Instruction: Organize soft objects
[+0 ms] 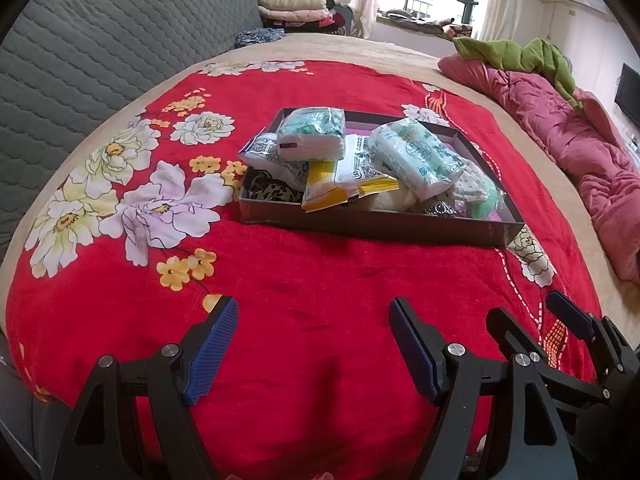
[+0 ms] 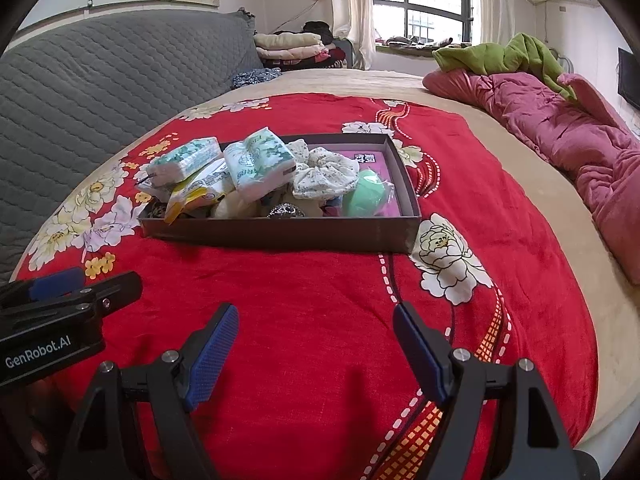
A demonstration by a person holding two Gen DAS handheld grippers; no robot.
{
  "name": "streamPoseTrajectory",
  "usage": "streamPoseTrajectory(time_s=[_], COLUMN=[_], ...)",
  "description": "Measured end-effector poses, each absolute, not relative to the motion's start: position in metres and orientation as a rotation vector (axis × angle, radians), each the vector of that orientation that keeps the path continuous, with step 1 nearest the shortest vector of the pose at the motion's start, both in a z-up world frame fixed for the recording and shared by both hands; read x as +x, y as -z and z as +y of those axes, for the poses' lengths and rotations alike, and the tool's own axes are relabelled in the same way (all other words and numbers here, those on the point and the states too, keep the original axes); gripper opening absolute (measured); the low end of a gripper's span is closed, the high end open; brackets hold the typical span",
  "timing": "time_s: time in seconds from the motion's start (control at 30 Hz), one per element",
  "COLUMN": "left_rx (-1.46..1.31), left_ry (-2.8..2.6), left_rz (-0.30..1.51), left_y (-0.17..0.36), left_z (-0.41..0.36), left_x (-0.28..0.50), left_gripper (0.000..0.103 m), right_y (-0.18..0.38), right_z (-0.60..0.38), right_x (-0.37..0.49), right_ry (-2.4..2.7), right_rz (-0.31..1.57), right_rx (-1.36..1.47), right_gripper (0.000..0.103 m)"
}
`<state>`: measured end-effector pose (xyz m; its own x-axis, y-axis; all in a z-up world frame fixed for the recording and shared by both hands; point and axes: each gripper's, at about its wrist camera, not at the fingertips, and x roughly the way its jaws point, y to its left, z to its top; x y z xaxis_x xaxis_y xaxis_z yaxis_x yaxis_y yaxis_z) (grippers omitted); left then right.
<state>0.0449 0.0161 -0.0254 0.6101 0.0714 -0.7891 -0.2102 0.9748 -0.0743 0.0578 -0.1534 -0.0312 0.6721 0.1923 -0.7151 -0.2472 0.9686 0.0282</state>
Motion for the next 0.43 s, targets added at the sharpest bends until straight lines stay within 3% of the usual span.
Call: streamPoseTrajectory(time_s=[0.43], left_rx=[-0.151], left_ry=[-0.142], left_rz=[0.898], left_y=[0.0253], left_z=[0.0132], left_x=[0.0476], left_gripper=[0.078], right_y=[0.0311], right_z=[-0.155], right_x=[0.0588], right_ry=[-0.245], right_rz=[0.797], right_rx=[-0.071], right_gripper=[0.079])
